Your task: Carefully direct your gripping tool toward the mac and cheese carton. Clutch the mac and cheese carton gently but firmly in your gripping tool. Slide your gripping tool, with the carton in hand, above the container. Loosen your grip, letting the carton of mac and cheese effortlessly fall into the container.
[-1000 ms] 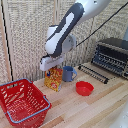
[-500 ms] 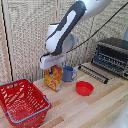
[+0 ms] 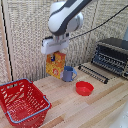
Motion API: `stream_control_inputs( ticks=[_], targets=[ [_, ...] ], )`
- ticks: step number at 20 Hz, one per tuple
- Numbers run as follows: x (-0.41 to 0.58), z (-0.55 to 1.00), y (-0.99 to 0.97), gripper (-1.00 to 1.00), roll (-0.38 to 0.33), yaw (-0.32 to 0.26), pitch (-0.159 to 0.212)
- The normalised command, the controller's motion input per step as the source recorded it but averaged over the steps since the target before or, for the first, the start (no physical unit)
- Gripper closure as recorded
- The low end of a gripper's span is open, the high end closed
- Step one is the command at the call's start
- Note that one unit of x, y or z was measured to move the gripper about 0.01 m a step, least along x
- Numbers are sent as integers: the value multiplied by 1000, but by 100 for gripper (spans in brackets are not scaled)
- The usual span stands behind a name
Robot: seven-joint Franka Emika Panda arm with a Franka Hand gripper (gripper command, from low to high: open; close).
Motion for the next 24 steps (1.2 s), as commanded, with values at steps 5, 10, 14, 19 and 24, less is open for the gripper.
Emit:
stream_control_inputs(
  ticks=[5, 10, 14, 19, 24],
  targets=[
    [-191, 882, 673, 100, 27, -8, 0],
    [-210, 794, 734, 100, 12, 0, 0],
    [-123, 552, 752, 100, 0, 0, 59],
    [-4, 207, 807, 100, 0, -2, 141],
    [18, 10, 857, 100, 3, -8, 180]
  ],
)
